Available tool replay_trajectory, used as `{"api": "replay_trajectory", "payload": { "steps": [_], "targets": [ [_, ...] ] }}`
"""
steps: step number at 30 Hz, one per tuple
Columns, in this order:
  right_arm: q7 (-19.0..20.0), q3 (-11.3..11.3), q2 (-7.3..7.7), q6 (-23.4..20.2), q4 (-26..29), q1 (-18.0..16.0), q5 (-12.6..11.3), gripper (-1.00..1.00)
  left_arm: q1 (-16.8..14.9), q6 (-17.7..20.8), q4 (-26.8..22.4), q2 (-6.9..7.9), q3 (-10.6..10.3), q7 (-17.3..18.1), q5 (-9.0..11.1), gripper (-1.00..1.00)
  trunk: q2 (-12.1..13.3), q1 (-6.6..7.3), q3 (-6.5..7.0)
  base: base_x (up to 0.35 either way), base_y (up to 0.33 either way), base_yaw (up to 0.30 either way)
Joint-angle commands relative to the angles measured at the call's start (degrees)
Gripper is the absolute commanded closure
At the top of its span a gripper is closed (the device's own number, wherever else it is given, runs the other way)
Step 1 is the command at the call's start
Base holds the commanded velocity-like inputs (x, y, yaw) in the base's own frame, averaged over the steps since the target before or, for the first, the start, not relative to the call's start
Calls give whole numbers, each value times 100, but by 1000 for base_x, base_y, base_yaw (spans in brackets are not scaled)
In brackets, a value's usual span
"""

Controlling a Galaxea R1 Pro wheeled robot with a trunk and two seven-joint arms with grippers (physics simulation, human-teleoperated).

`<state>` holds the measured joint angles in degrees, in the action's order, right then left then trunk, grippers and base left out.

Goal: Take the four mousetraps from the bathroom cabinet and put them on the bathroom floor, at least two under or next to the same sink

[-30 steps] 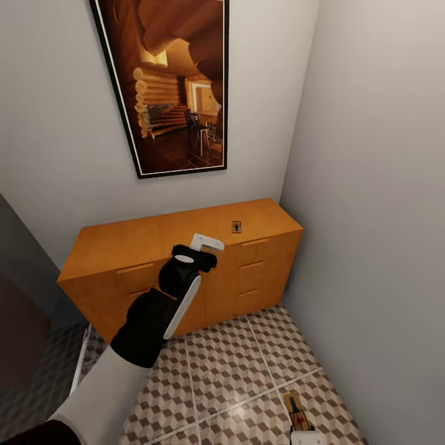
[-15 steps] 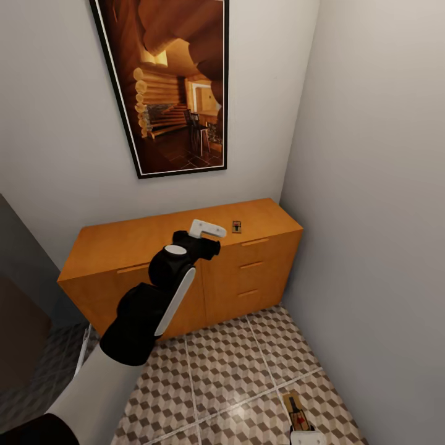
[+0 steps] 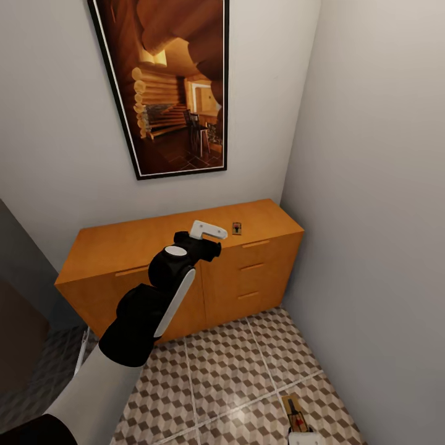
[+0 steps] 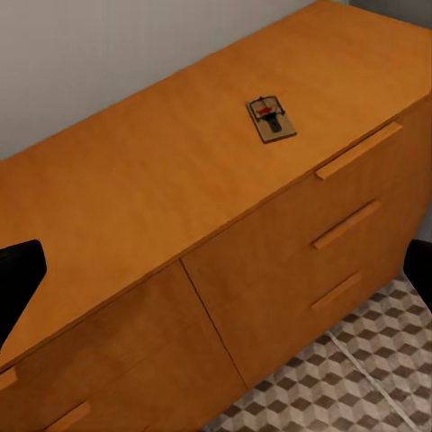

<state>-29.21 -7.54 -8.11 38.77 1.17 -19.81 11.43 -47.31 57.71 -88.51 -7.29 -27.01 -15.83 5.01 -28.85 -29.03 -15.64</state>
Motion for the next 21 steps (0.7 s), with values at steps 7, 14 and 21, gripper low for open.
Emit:
{"api": "replay_trajectory", "payload": {
  "steps": [7,14,21],
  "targets": [
    [-60,-38,55,-187,-28,-5,-3,100,13,21,8,6,-6,-52,52,-100,-9,-5,-9,258,0,0],
    [-62,-34,65,-333,-37,52,-144,100,31,21,9,8,-6,-52,53,-100,-9,-5,-9,188,0,0],
    [321,-29,157,-961,-38,147,-713,100,49,21,9,9,-6,-52,53,-100,-9,-5,-9,117,0,0]
  ]
}}
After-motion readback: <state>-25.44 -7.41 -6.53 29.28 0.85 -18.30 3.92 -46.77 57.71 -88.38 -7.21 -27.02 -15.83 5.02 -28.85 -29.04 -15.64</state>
